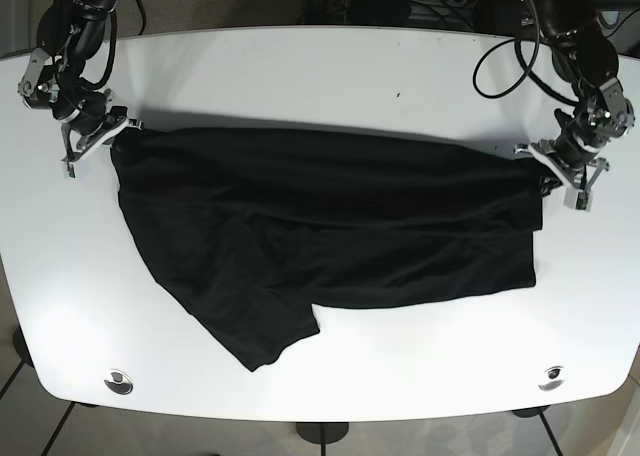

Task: Fold the T-shirt properly
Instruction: 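Drag the held shirt edge away from the hem with both grippers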

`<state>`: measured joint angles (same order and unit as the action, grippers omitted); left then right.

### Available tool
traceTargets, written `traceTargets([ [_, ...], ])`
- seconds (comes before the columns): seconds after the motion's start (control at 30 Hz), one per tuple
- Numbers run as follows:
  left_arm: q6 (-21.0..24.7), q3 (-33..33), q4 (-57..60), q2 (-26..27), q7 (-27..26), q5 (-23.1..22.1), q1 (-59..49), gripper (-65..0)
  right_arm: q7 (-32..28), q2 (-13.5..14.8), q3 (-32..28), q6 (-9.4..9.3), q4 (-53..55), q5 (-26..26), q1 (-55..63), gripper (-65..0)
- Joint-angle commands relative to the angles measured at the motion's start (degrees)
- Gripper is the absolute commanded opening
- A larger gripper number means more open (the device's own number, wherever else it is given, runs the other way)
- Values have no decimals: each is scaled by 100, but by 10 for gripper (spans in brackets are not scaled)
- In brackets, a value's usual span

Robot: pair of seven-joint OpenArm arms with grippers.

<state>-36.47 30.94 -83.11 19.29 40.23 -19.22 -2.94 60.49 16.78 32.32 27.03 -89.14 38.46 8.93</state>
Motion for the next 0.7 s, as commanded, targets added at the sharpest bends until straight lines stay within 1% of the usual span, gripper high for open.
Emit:
traceTargets([
  [0.03,20,146,-142,124,-133,-51,-115,-650,-119,103,26,27,-101,115,70,-628],
  [0.07,12,295,-142,124,-133,-51,-203,-650,-119,103,26,27,-101,115,96,-628],
  [0.17,-353,656,-142,124,-124,-43,-414,-650,-119,208,17,27,-110,115,140,-628],
  [0.3,-353,1078,-142,124,-124,-43,-783,-650,-128,384,17,36,-83,115,316,-628],
  [0.37,-353,1209,-142,115,-124,-43,-818,-650,-128,393,17,36,-101,132,351,-628],
  [0.47,-353,1262,-265,115,-124,-43,-1012,-650,-119,384,8,317,-119,159,580,-628],
  [0.5,-353,1271,-397,80,-115,-34,-1029,-650,-119,384,8,458,-119,159,615,-626],
  [0.6,-353,1271,-634,18,193,-16,-1099,-650,-119,375,17,766,-119,167,755,-623],
  [0.63,-353,1271,-757,18,439,-16,-1099,-606,-119,375,26,880,-119,167,799,-615],
  [0.67,-353,1271,-810,18,579,-16,-1099,-549,-119,375,26,950,-119,167,817,-588],
  [0.7,-353,1271,-880,18,685,-16,-1099,-486,-110,375,26,1029,-119,167,826,-533],
])
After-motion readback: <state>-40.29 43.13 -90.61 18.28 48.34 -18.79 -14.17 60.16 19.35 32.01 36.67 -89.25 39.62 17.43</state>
